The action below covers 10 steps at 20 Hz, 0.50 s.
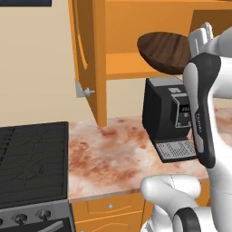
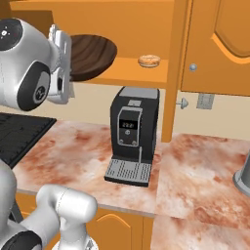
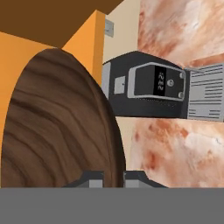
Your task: Pick the mug and place it in the sink. Pick the bowl and place it in the open cabinet and then close the cabinet.
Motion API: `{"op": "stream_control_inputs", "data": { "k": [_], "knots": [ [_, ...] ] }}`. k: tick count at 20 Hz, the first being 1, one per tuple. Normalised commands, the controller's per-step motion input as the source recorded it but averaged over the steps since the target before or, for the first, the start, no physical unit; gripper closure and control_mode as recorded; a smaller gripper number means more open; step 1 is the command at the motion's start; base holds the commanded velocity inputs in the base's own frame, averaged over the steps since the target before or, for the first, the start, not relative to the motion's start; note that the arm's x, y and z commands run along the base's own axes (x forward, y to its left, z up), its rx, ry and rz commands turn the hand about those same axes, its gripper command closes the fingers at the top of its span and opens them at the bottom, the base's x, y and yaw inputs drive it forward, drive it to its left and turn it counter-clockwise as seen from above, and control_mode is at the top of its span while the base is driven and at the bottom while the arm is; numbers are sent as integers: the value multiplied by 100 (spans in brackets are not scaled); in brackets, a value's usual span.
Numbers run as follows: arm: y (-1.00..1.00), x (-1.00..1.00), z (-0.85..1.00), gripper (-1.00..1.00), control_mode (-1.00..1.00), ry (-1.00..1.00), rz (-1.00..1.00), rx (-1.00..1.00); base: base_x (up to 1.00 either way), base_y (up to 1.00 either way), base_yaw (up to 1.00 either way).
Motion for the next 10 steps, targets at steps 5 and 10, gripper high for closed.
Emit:
{"op": "stream_control_inputs", "data": {
  "k": [5,10],
  "knots": [
    [2,45,0,100,-100,0,1,0,0,0,0],
    [3,50,-3,100,-100,-4,2,0,0,0,0]
  ]
}}
